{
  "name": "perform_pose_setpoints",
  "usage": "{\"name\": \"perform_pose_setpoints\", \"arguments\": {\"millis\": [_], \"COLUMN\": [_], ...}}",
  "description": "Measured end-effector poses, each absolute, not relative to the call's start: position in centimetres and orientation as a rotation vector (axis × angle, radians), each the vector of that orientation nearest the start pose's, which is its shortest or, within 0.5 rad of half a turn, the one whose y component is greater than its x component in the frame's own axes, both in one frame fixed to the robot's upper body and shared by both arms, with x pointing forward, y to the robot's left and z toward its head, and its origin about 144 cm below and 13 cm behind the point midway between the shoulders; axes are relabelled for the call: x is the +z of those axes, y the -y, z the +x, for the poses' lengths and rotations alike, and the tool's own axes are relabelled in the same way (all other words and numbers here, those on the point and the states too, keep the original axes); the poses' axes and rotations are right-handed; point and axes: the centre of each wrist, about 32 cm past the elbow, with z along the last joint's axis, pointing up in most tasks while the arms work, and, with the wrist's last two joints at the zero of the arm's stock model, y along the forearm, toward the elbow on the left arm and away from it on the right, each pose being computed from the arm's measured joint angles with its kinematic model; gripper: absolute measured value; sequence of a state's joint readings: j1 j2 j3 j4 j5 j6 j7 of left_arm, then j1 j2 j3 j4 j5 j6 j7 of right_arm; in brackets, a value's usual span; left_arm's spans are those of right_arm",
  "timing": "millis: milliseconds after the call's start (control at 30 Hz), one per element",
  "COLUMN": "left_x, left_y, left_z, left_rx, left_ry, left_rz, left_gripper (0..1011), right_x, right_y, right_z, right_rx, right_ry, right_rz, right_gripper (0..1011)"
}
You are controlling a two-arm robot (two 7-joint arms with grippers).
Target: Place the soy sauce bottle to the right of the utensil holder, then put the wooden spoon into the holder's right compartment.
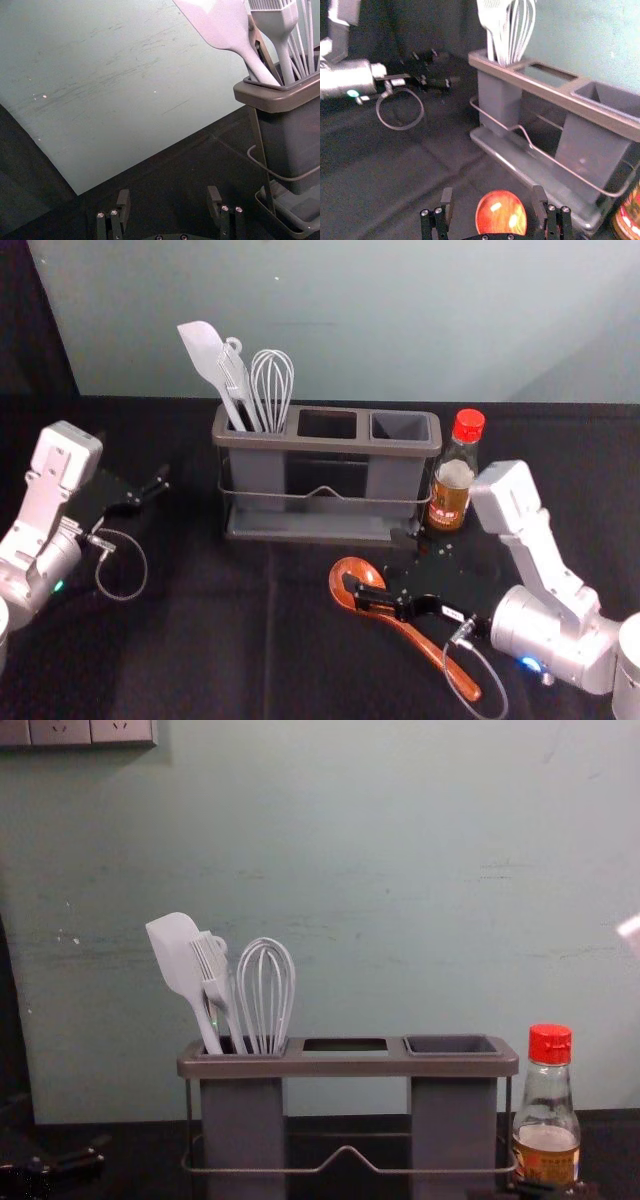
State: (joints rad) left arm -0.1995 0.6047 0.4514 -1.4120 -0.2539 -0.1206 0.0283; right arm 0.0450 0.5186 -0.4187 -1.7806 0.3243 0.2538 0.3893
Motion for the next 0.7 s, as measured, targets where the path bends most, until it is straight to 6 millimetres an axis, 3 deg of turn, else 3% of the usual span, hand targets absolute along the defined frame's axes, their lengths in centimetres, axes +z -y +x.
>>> {"name": "perform_pose_setpoints", "arguments": {"millis": [267,700], "left_x": [114.0,114.0], "left_y": [-31.0,-31.0], "left_z": [48.9,48.9], "left_rx": [1.248,1.248], "left_ry": [0.285,0.285], "left_rz": [0.304,0.304], "left_gripper": [1005,1005], "right_x": [122.2,124.3], "right_y": [21.3,18.7], "right_z": [43.9,45.5], "right_rx": [-0.794,-0.8], "right_ry": [-0.104,-0.138], "right_rz": [-0.484,-0.691], "right_gripper": [1002,1002]}}
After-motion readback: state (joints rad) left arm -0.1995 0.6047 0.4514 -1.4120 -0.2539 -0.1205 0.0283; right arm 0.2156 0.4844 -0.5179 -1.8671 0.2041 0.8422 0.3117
